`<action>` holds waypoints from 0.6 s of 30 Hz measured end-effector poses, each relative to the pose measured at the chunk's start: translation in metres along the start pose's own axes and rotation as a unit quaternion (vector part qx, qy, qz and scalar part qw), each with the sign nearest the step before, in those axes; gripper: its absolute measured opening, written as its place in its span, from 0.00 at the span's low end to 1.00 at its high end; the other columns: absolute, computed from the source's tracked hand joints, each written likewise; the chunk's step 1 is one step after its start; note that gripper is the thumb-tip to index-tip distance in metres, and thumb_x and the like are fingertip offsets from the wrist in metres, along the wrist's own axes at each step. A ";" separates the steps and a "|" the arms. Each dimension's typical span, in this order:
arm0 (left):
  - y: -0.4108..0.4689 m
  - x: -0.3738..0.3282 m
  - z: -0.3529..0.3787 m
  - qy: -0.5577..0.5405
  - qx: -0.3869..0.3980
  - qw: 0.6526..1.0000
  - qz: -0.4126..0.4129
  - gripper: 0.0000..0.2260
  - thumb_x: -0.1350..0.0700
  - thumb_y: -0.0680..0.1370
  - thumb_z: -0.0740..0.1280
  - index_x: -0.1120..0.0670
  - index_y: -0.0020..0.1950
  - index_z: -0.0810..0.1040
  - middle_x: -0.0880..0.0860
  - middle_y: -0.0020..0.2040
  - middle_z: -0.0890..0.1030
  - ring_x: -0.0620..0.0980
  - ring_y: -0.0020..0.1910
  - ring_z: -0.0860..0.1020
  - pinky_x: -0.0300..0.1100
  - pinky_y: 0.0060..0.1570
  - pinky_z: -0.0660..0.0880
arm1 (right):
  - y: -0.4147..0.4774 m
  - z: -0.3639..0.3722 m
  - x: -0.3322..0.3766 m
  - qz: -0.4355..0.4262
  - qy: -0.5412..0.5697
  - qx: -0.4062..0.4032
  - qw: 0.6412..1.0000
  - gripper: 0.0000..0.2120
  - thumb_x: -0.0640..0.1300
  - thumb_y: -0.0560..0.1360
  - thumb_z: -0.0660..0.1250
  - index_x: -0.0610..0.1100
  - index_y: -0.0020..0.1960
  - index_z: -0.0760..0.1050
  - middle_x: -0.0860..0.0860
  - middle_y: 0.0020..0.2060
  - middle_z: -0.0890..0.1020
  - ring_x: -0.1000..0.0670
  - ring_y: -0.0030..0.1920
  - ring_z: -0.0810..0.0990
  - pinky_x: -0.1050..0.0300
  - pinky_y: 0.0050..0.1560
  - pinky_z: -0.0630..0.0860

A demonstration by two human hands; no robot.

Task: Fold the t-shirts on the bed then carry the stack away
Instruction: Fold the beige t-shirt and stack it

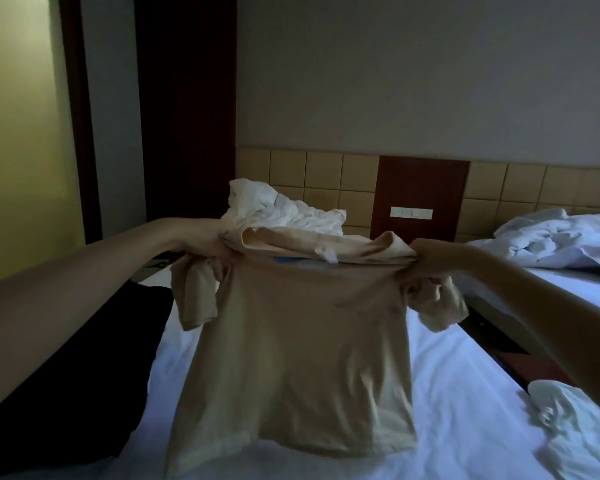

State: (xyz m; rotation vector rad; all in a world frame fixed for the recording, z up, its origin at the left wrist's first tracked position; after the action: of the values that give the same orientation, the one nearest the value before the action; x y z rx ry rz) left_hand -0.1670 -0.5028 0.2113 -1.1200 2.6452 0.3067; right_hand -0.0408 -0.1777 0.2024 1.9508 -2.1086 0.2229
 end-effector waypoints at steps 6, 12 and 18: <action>-0.005 -0.002 0.003 -0.038 0.057 0.998 0.011 0.07 0.45 0.72 0.72 0.43 0.36 0.76 0.39 0.32 0.79 0.35 0.34 0.76 0.29 0.40 0.69 | -0.005 0.005 -0.004 -0.013 0.141 0.039 0.989 0.02 0.43 0.74 0.69 0.44 0.44 0.79 0.51 0.38 0.83 0.55 0.39 0.81 0.65 0.40 0.76; 0.013 0.013 0.030 0.049 0.130 0.990 -0.031 0.11 0.57 0.73 0.73 0.47 0.34 0.76 0.40 0.30 0.78 0.37 0.32 0.75 0.26 0.33 0.68 | 0.012 0.022 -0.007 -0.015 -0.090 0.092 0.992 0.07 0.48 0.69 0.75 0.50 0.42 0.77 0.53 0.39 0.81 0.52 0.43 0.79 0.61 0.47 0.74; 0.048 0.034 0.050 0.065 0.015 0.995 -0.068 0.10 0.54 0.73 0.72 0.48 0.35 0.73 0.46 0.35 0.75 0.45 0.36 0.74 0.34 0.36 0.69 | 0.057 0.040 -0.024 -0.017 -0.125 -0.059 0.990 0.11 0.49 0.71 0.72 0.43 0.46 0.74 0.52 0.39 0.77 0.49 0.45 0.76 0.57 0.46 0.71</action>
State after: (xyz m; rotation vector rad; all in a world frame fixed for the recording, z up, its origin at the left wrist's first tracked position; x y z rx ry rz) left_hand -0.2172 -0.4784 0.1585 -1.3447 2.6565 0.1741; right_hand -0.0996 -0.1617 0.1605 2.0324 -2.1785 -0.1601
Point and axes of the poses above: each hand's wrist, its own y-axis towards the middle knuckle, its own z-axis out of the palm, x = y × z, the point moved 4 cm from there along y, towards the middle knuckle
